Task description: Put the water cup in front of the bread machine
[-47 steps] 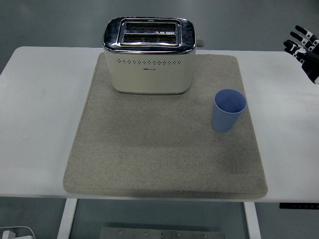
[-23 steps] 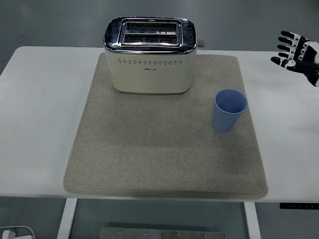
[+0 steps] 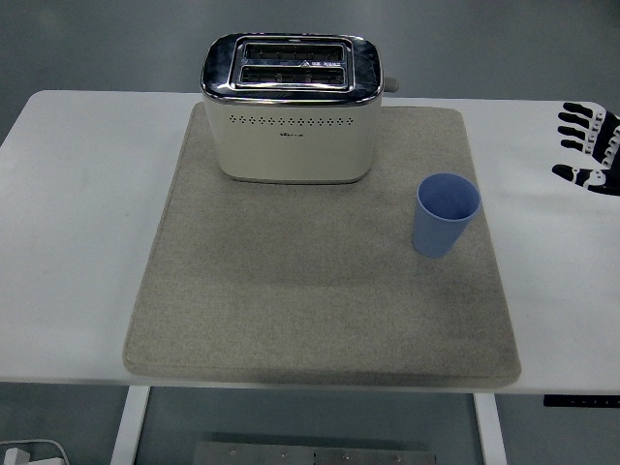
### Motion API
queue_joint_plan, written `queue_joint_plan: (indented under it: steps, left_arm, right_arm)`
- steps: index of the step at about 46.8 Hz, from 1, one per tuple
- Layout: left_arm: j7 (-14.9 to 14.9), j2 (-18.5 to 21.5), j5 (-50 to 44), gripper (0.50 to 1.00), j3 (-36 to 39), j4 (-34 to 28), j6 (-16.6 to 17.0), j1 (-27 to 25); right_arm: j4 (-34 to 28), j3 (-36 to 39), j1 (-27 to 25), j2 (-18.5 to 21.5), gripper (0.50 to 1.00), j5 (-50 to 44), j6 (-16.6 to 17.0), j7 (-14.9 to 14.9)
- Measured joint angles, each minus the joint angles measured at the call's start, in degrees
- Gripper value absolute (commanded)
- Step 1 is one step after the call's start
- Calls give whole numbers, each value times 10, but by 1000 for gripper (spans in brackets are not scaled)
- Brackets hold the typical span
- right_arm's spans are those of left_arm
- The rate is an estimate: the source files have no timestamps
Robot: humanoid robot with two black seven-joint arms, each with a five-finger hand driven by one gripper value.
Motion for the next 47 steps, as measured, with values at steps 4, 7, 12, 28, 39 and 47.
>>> queue_joint_plan:
  steps: [4, 7, 12, 28, 39, 47]
  left_arm:
    - [0, 0, 0, 1000, 0, 0, 0, 0]
    - [0, 0, 0, 1000, 0, 0, 0, 0]
    - [0, 0, 0, 1000, 0, 0, 0, 0]
    - [0, 0, 0, 1000, 0, 0, 0, 0]
    - [0, 0, 1, 1000, 0, 0, 0, 0]
    - [0, 0, 0, 1000, 0, 0, 0, 0]
  right_arm:
    - [1, -3, -20, -10, 919, 0, 1, 25]
    - [2, -5, -35, -12, 919, -2, 3, 32]
    - [6, -6, -59, -9, 919, -21, 5, 33]
    - [44, -5, -83, 18, 917, -54, -12, 33]
    - [46, -6, -88, 61, 915, -116, -93, 33]
    - [46, -6, -88, 69, 915, -119, -97, 33]
